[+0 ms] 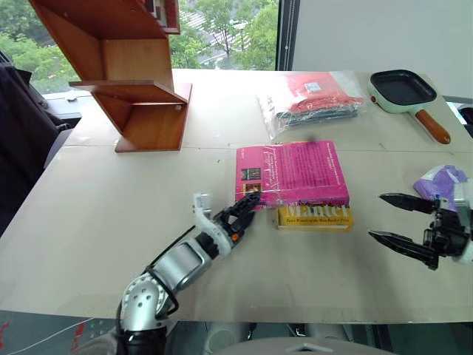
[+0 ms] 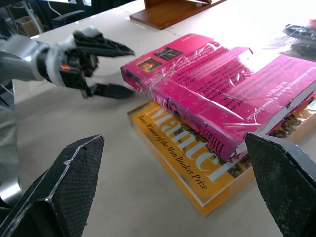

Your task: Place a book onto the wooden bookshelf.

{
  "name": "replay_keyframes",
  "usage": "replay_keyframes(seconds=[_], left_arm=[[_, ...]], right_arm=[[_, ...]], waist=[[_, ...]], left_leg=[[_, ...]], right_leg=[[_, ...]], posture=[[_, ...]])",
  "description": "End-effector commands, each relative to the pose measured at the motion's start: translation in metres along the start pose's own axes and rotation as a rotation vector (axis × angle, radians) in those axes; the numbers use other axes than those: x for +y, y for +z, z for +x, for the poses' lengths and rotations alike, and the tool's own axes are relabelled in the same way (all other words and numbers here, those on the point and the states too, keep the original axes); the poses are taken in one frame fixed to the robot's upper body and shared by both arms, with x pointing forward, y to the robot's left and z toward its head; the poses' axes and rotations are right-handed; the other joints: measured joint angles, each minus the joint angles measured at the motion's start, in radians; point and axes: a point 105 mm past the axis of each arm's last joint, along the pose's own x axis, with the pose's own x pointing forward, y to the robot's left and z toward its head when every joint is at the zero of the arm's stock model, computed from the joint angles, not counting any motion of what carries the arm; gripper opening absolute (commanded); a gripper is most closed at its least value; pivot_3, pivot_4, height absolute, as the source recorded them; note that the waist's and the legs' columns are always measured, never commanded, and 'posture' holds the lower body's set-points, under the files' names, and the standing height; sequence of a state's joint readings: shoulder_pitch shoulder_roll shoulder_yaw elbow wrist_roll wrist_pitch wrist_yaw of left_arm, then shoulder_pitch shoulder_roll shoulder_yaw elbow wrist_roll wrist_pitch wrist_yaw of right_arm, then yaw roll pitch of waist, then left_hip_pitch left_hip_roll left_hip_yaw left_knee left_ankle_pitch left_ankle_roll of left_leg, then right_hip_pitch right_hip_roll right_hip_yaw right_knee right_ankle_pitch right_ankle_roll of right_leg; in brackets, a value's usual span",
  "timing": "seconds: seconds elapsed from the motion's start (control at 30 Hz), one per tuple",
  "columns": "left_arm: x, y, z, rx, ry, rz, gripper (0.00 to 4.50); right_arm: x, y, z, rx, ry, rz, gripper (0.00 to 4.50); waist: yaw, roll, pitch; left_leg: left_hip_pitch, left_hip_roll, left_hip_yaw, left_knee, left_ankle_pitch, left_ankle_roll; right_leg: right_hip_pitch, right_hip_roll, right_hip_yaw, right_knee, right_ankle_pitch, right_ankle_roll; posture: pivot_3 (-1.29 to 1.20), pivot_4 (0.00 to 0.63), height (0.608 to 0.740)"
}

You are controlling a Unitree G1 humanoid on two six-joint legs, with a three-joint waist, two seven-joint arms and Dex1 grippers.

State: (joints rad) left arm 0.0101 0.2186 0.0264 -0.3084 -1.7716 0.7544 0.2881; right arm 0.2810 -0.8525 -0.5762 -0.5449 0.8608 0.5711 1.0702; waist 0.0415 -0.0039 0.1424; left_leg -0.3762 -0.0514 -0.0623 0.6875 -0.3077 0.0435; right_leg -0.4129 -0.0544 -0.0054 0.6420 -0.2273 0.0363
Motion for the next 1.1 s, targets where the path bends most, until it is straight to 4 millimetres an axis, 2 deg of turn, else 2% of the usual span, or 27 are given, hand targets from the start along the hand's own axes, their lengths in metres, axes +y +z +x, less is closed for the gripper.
replay_keyframes(seconds=[0.03,0.2,0.37,0.5,0.63,0.87,1.1], left_arm=[[-0.006,0.003,0.007,0.006,-0.044,-0.051,4.5],[-0.007,0.004,0.026,-0.008,-0.065,-0.138,4.5],[-0.008,0.013,0.041,-0.069,-0.058,-0.144,4.5],[-0.019,0.039,0.044,-0.161,-0.1,-0.122,4.5],[-0.017,0.062,0.048,-0.263,-0.098,-0.158,4.5],[-0.016,0.041,0.065,-0.212,-0.101,-0.191,4.5],[-0.015,0.045,0.074,-0.236,-0.096,-0.218,4.5]], right_arm=[[0.005,0.011,-0.008,-0.012,-0.023,-0.039,4.49],[0.007,0.01,-0.013,-0.011,-0.059,-0.041,4.49],[0.008,0.01,-0.017,-0.01,-0.083,-0.043,4.49],[0.006,0.011,-0.018,-0.011,-0.087,-0.045,4.49],[0.005,0.011,-0.018,-0.014,-0.086,-0.047,4.49],[0.005,0.018,-0.018,-0.031,-0.077,-0.054,4.49],[0.003,0.02,-0.018,-0.046,-0.093,-0.058,4.49]], waist=[[0.0,0.0,0.0],[0.001,0.0,-0.001],[0.003,0.0,-0.001],[0.002,-0.001,-0.001],[0.0,-0.001,-0.001],[0.004,-0.002,0.0],[0.004,-0.002,0.0]], left_leg=[[0.0,0.0,0.0,0.0,0.0,0.0],[0.001,0.0,0.0,0.0,0.0,0.0],[0.001,0.0,0.001,0.0,0.0,0.0],[0.001,0.0,0.001,0.0,0.0,0.0],[0.001,0.0,0.001,0.0,0.0,0.0],[0.0,0.0,0.0,0.0,0.0,0.0],[0.0,0.0,0.001,0.001,0.0,0.0]], right_leg=[[0.0,0.0,0.0,0.0,0.0,0.0],[0.001,0.0,0.0,0.0,0.0,0.0],[0.002,0.0,0.0,0.0,0.0,0.0],[0.002,0.0,0.0,0.0,0.0,0.0],[0.001,0.001,0.0,0.0,0.0,0.0],[0.001,0.001,0.0,-0.001,0.0,0.0],[0.002,0.001,0.0,-0.001,0.0,0.0]], posture=[[0.0,0.15,0.72],[0.0,0.15,0.72],[0.0,0.15,0.72],[0.0,0.15,0.72],[0.0,0.15,0.72],[0.0,0.15,0.72],[0.0,0.15,0.72]])
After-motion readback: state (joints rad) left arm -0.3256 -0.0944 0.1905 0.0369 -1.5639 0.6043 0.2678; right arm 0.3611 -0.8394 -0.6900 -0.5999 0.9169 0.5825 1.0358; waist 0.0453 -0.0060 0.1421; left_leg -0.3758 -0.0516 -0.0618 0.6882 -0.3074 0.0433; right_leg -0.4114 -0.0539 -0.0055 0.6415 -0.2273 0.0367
